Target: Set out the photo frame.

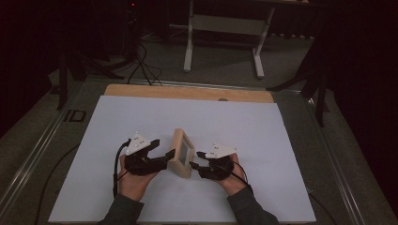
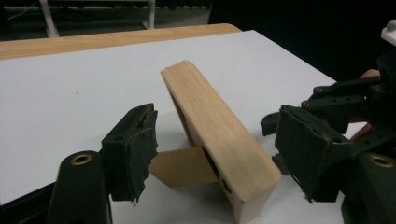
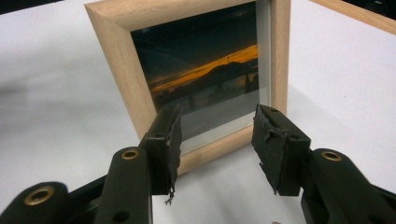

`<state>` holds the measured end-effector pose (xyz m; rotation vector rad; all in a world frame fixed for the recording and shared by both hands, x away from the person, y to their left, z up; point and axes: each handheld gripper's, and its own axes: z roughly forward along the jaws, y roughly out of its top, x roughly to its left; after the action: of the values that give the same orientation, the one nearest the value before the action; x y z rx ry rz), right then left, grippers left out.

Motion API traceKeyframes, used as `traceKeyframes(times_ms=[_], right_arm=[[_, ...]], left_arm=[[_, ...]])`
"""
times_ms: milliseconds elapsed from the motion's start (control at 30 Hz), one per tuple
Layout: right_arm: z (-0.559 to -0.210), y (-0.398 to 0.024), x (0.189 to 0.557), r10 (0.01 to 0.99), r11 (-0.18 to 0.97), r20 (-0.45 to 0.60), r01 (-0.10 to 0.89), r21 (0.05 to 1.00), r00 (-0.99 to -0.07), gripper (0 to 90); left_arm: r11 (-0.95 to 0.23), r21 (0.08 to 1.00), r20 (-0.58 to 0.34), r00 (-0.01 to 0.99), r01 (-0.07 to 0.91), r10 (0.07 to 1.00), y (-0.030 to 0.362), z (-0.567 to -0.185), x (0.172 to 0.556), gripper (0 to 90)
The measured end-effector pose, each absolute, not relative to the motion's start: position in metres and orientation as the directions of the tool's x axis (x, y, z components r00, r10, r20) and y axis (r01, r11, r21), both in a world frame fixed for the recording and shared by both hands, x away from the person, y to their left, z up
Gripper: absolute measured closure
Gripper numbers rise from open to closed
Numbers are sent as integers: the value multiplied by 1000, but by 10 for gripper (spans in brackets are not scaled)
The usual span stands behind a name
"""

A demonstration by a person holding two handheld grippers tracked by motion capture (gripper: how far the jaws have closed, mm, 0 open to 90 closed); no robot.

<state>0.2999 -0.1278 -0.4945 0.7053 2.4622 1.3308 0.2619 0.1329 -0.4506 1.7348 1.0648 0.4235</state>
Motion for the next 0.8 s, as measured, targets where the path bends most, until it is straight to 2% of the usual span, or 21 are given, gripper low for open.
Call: traceKeyframes(times_ms=[467,800], right_arm=[[-486,-140,304,559,421,22,307,854,-829,498],[-479,-146,305,569,400,22,300,866,-822,493]], left_arm=[[-154,858,-180,567,491,804,112,-465,261,267],[-175,831,-183,557,527,810,105,-476,263,332]])
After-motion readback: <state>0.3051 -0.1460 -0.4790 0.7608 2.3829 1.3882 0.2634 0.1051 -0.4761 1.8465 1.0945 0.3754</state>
